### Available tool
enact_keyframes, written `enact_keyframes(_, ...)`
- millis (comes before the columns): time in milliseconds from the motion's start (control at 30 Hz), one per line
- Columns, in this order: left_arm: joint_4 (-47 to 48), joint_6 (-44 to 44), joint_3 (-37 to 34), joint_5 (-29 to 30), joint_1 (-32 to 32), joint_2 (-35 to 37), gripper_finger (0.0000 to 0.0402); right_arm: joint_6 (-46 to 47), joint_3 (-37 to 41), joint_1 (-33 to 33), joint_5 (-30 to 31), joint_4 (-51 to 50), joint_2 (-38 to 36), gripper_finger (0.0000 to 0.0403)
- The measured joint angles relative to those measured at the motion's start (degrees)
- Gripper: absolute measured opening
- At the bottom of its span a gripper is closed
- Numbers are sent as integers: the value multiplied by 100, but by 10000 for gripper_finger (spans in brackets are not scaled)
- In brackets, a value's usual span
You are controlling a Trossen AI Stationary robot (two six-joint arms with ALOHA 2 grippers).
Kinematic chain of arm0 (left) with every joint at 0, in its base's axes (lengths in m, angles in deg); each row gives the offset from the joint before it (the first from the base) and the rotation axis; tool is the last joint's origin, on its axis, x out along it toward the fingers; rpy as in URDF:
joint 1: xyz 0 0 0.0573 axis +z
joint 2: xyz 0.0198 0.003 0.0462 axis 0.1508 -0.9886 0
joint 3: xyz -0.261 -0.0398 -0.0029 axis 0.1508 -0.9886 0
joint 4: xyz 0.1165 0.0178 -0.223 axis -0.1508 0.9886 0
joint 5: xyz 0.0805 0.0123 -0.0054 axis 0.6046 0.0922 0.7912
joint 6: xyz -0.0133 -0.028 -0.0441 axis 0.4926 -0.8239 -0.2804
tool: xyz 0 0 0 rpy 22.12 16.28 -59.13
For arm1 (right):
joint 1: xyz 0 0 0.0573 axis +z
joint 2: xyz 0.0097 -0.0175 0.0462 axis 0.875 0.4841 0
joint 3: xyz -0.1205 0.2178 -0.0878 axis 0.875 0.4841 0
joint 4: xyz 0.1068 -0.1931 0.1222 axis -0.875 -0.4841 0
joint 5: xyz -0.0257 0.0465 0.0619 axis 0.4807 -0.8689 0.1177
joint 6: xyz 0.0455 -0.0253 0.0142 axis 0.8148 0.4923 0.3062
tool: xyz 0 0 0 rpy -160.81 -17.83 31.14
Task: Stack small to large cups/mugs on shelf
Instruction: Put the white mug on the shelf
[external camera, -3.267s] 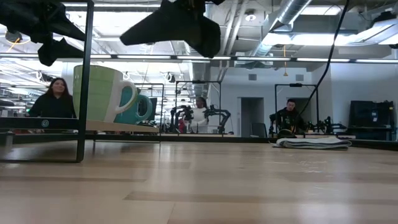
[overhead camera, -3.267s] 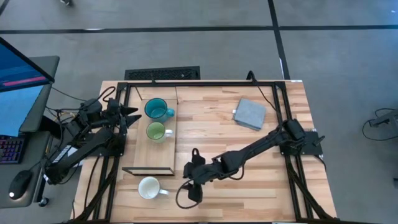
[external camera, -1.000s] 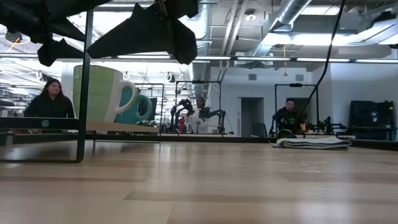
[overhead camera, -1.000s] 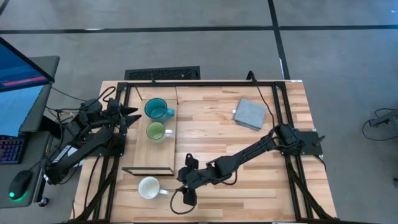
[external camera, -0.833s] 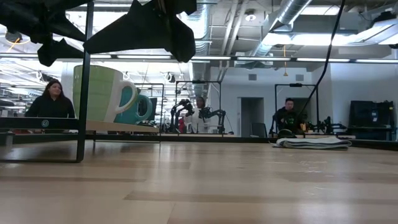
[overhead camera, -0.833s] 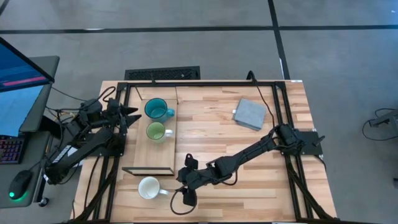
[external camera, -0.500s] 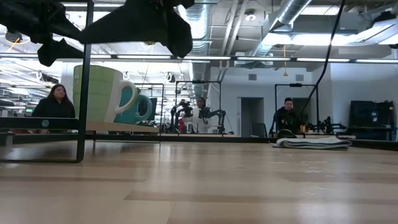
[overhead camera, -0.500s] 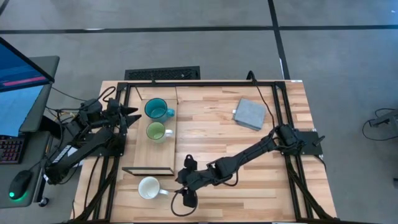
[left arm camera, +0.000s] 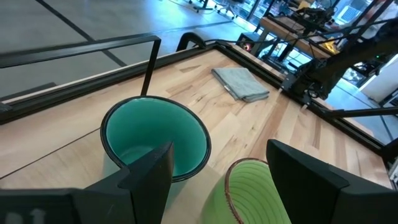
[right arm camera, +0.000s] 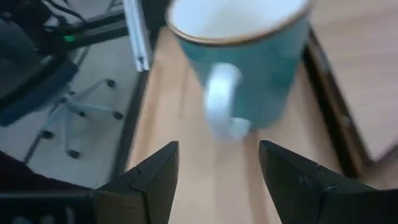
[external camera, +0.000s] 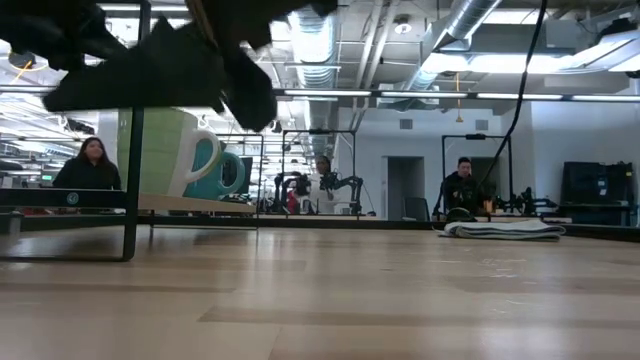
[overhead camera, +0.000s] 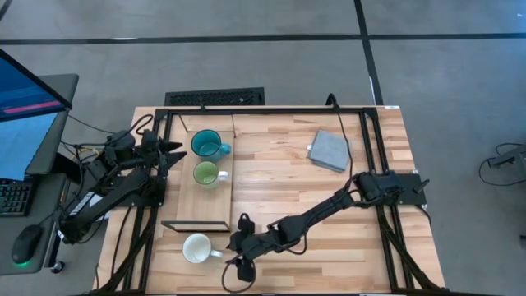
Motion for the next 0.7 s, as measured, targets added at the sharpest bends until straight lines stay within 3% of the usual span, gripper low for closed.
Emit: enact_keyframes(700, 14, 1, 0, 0, 0, 1, 248, 52, -264, -29, -54, 181, 133, 244)
